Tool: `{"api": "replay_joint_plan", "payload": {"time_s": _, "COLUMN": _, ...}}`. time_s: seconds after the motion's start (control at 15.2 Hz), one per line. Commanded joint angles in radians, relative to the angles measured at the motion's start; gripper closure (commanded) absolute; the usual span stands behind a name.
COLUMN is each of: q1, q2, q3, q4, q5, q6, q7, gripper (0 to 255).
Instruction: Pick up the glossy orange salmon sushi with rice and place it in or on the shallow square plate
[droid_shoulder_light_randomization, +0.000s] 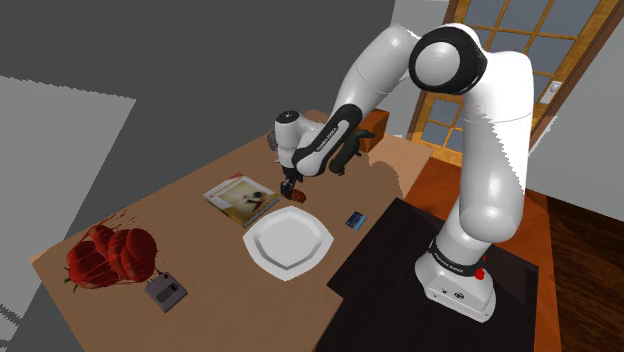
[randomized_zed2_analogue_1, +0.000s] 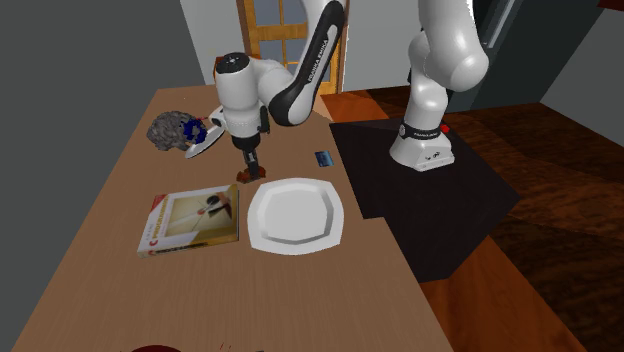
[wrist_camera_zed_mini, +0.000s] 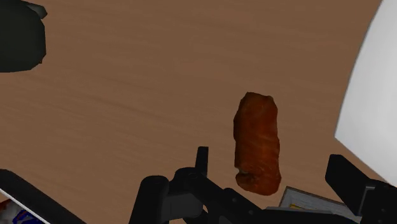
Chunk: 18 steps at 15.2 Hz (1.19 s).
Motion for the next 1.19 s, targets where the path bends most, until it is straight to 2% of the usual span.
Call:
{"api": "replay_joint_plan", "payload": {"time_s": 0.0, "q1": 0.001, "q2": 0.027, "q3": -0.007, "q4": 0.01, "q5": -0.009, "q6": 0.018, "q7": 0.006, "gripper": 0}}
{"api": "replay_joint_plan", "payload": {"time_s": 0.2, "q1": 0.003, "q2": 0.059, "q3": -0.016, "q4": 0.017, "q5": -0.022, "q6": 0.043, "q7": 0.015, "gripper": 0}}
{"api": "replay_joint_plan", "payload": {"time_s": 0.73, "q1": 0.003, "q2": 0.059, "q3": -0.016, "q4": 0.017, "q5": -0.022, "q6": 0.043, "q7": 0.015, "gripper": 0}}
{"api": "replay_joint_plan", "payload": {"time_s": 0.79, "q1": 0.003, "q2": 0.059, "q3": -0.016, "q4": 0.017, "q5": -0.022, "q6": 0.043, "q7": 0.015, "gripper": 255}}
{"api": "replay_joint_plan", "payload": {"time_s": 1.12, "q1": 0.003, "q2": 0.059, "q3": -0.016, "q4": 0.018, "q5": -0.022, "q6": 0.043, "q7": 0.015, "gripper": 255}}
